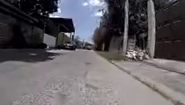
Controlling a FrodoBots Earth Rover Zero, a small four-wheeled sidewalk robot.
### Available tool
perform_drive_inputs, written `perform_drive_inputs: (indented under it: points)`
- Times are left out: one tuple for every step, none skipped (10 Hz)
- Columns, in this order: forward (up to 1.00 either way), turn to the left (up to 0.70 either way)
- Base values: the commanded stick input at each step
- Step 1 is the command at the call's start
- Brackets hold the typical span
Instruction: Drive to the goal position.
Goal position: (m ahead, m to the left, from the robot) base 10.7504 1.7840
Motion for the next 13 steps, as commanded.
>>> perform_drive_inputs:
  points:
    - [1.0, 0.0]
    - [1.0, 0.0]
    - [1.0, 0.0]
    - [1.0, 0.0]
    - [1.0, 0.0]
    - [1.0, 0.0]
    - [1.0, 0.0]
    - [1.0, 0.0]
    - [1.0, 0.0]
    - [1.0, 0.0]
    - [1.0, 0.0]
    - [1.0, 0.0]
    - [1.0, 0.0]
